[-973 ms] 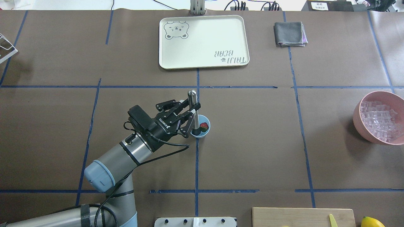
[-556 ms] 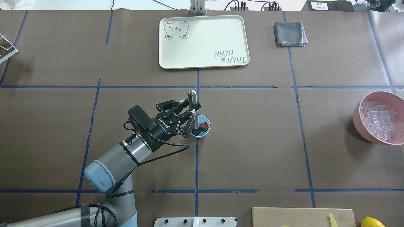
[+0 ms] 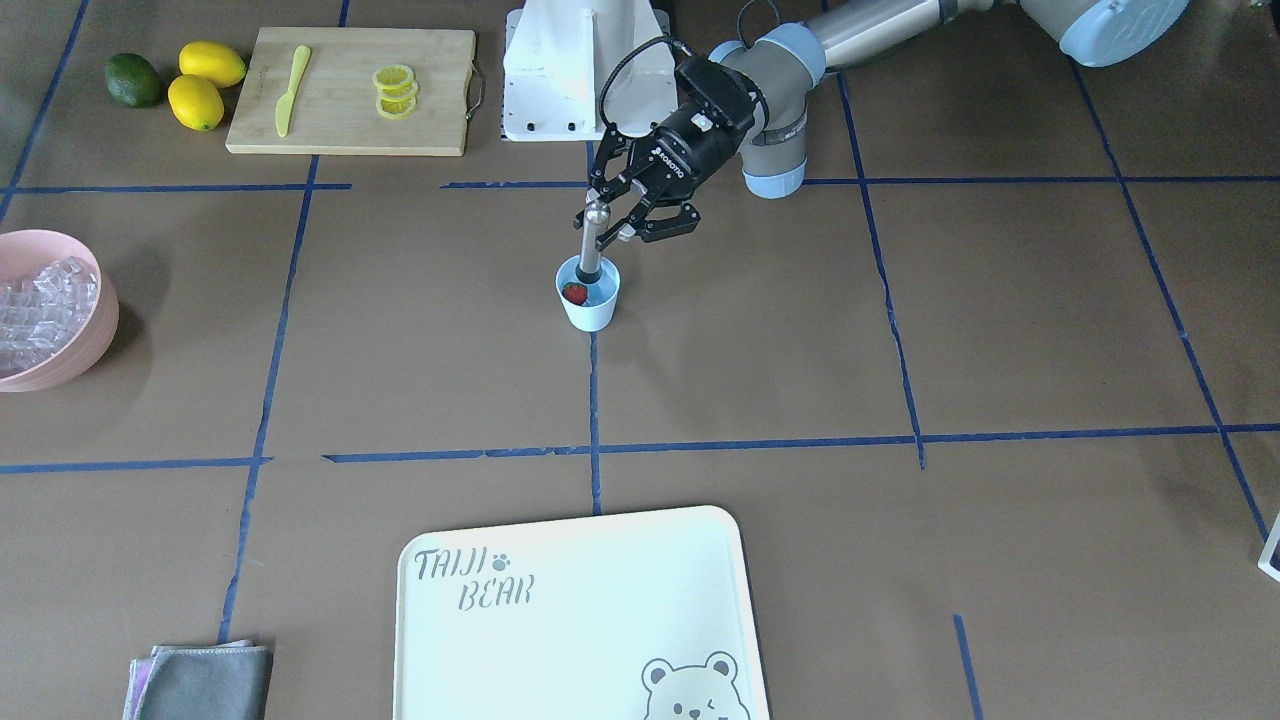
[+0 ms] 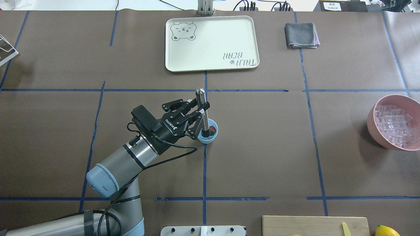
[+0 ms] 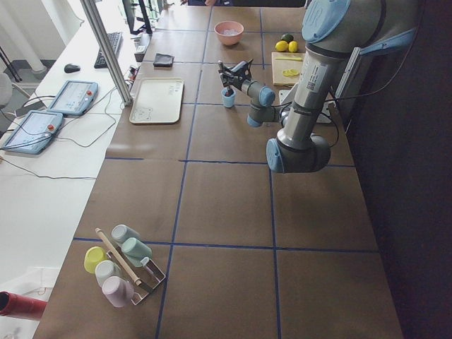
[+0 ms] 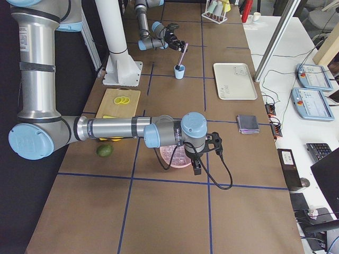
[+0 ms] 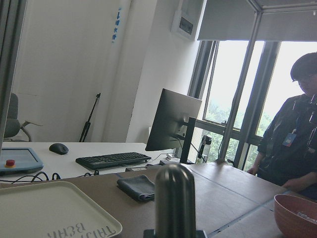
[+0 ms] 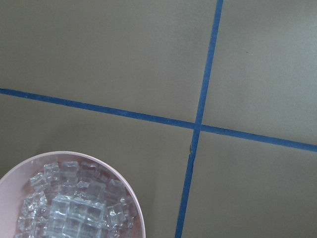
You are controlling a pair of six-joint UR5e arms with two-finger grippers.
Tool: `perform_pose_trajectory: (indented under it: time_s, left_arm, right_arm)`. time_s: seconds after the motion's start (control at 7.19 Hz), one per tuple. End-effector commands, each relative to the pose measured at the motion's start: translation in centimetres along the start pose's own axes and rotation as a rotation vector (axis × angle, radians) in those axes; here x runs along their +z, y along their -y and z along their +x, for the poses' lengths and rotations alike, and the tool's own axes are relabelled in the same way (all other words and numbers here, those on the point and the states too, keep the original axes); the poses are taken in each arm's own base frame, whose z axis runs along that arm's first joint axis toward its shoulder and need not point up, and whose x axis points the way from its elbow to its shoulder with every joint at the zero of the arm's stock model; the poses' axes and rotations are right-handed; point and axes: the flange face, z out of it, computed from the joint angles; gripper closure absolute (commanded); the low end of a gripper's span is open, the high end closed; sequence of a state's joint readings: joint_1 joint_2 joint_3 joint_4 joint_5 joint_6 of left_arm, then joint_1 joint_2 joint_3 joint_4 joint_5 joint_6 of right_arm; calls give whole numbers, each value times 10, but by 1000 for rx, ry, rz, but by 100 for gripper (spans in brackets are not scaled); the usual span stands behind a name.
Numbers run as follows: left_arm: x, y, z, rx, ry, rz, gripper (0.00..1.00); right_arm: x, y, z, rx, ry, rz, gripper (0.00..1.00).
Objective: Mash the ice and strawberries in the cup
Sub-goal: 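Lower the pestle into the cup and press down on the contents, then lift the pestle out of the cup and carry it back with the left gripper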
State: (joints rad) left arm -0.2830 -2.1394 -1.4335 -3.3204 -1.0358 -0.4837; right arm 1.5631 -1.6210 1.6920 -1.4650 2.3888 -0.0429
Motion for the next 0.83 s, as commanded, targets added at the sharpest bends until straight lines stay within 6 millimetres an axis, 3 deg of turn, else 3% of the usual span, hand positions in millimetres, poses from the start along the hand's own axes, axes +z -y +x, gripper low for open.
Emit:
perform_pose_trajectory:
  time_s: [0.0, 0.28, 0.42, 0.56, 0.7]
  left_arm:
    - [6, 41, -5, -5, 2, 54, 100]
    - [10, 90, 10, -42, 25, 41, 100]
    - [8, 103, 6, -90, 39, 35, 100]
    - [5, 102, -13, -170, 47, 1, 100]
    - [-4, 106, -53, -231, 41, -56, 100]
  right_arm:
    - [1, -2, 1, 3, 1, -2, 0]
    - [0, -2, 0, 1, 3, -1, 0]
    - [1, -1, 0, 1, 3, -1, 0]
    - [0, 0, -1, -2, 3, 2, 0]
    - [-1, 0, -1, -2, 4, 2, 0]
